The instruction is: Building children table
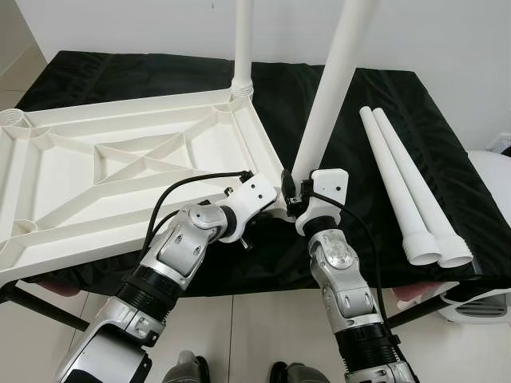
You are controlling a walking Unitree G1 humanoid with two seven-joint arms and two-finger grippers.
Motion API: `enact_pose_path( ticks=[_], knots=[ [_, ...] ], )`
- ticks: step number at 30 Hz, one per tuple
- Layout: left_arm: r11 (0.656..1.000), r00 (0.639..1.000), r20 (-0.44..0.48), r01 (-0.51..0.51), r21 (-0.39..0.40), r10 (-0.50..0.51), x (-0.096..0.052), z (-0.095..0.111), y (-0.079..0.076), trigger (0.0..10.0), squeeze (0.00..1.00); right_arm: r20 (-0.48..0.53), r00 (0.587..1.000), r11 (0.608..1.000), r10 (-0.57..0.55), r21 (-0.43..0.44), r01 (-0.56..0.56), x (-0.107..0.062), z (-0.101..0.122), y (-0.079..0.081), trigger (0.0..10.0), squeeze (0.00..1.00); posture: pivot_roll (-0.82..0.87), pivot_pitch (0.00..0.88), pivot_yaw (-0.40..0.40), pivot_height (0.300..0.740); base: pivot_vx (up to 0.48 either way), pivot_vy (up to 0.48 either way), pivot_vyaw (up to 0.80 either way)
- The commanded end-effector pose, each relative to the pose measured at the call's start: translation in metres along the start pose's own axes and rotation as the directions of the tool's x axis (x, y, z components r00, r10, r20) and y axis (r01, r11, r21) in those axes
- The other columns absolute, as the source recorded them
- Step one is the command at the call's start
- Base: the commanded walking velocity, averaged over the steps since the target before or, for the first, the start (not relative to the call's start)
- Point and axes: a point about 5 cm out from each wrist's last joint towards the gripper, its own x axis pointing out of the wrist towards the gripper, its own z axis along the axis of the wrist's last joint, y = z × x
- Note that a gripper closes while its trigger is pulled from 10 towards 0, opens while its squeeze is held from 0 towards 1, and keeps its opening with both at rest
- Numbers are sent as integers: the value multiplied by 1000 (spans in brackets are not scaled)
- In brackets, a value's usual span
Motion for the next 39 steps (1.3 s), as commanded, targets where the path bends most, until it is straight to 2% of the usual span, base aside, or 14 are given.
enact_pose_path(
  ticks=[1,7,15,16,17,19,21,25,26,28,31,32,35,39],
  knots=[
    [1000,1000,-26,-13,-3,13,-1,-7,0,10000,0,-60,997,995,-53,80,58,-11,-11,5,10000,1000,-58,79,-20,740,0,0,0],
    [1000,1000,-25,-14,-4,14,-1,-7,1,10000,0,-47,999,990,-24,138,31,-10,-8,6,10000,1000,-56,81,-20,740,0,0,0],
    [1000,1000,-26,-15,-3,15,-1,-6,2,10000,0,3,998,988,68,140,-67,-5,-2,-2,10000,1000,-57,86,-16,740,0,0,0],
    [1000,1000,-25,-15,-3,15,-1,-6,2,10000,0,21,994,984,107,140,-109,-4,0,-5,10000,565,-58,89,-13,740,0,0,0],
    [1000,1000,-25,-14,-3,14,-1,-6,2,10000,0,36,985,975,167,146,-170,-1,2,-9,10000,0,-58,92,-12,740,0,0,0],
    [1000,1000,-24,-14,-2,14,-1,-5,3,10000,0,56,968,957,243,152,-249,2,6,-15,10000,0,-60,93,-11,740,0,0,0],
    [1000,1000,-22,-14,-2,14,-1,-4,3,10000,0,53,925,915,377,134,-381,7,7,-27,10000,0,-60,95,-9,740,0,0,0],
    [1000,1000,-21,-15,-1,15,-1,-4,3,10000,0,45,891,884,452,113,-454,9,7,-35,10000,0,-59,97,-9,740,0,0,0],
    [1000,1000,-20,-14,-1,14,-2,-4,3,10000,0,28,859,853,511,106,-510,11,6,-39,10000,0,-58,98,-8,740,0,0,0],
    [1000,1000,-20,-14,-1,14,-2,-4,3,10000,0,23,851,846,524,105,-523,12,6,-41,10000,0,-57,98,-8,740,0,0,0],
    [1000,1000,-20,-14,0,14,-2,-4,3,10000,0,8,809,805,588,89,-587,14,6,-45,10000,0,-56,98,-7,740,0,0,0],
    [1000,1000,-20,-15,0,15,-2,-4,4,10000,0,-13,757,754,653,98,-649,16,6,-50,10000,0,-54,98,-5,740,0,0,0],
    [1000,1000,-20,-15,0,15,-2,-4,4,10000,0,-26,738,736,675,92,-670,18,5,-52,10000,0,-54,98,-4,740,0,0,0],
    [1000,1000,-19,-14,1,14,-2,-3,4,10000,0,-67,657,660,751,78,-747,27,4,-63,10000,0,-47,97,0,740,0,0,0]
  ],
)
